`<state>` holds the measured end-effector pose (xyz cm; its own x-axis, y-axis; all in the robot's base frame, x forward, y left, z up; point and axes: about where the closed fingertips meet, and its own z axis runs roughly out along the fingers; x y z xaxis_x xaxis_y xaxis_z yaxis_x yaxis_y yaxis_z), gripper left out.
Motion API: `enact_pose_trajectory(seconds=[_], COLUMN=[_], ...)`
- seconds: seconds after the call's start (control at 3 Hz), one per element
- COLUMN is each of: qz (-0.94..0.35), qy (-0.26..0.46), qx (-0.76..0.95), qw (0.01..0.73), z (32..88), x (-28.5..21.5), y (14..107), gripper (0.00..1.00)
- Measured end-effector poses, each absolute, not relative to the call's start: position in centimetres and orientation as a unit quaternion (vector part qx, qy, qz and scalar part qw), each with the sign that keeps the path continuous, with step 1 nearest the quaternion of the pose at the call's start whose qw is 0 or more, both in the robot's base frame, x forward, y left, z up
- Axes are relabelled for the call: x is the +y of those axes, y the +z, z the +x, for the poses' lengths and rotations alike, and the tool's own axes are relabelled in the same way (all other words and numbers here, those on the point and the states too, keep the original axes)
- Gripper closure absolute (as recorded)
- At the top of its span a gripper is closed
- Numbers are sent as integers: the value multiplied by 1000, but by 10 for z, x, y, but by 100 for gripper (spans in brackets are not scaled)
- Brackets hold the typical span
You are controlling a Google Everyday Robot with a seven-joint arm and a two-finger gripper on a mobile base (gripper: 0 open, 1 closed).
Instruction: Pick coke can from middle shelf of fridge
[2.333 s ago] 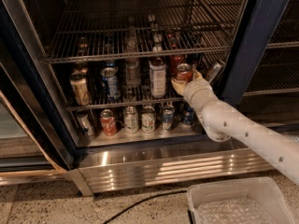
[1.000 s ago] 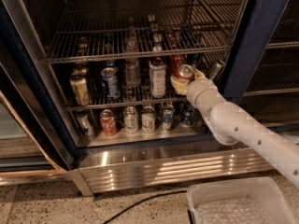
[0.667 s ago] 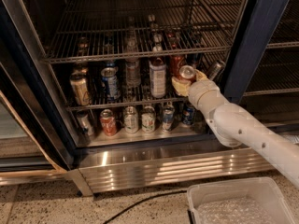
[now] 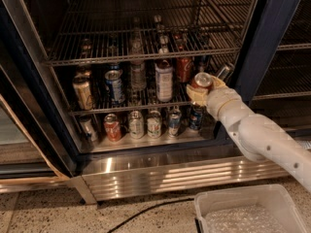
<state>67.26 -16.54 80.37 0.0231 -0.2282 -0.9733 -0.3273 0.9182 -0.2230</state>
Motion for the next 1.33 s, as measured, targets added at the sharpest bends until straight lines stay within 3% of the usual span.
enact_pose_trajectory(seconds=[0.67, 1.33], qz=[-250, -333], qy=[52, 112], qx=[696, 695], qw=[671, 627], z=[631, 593], x=[-172, -158], y=[810, 808], gripper=[100, 100])
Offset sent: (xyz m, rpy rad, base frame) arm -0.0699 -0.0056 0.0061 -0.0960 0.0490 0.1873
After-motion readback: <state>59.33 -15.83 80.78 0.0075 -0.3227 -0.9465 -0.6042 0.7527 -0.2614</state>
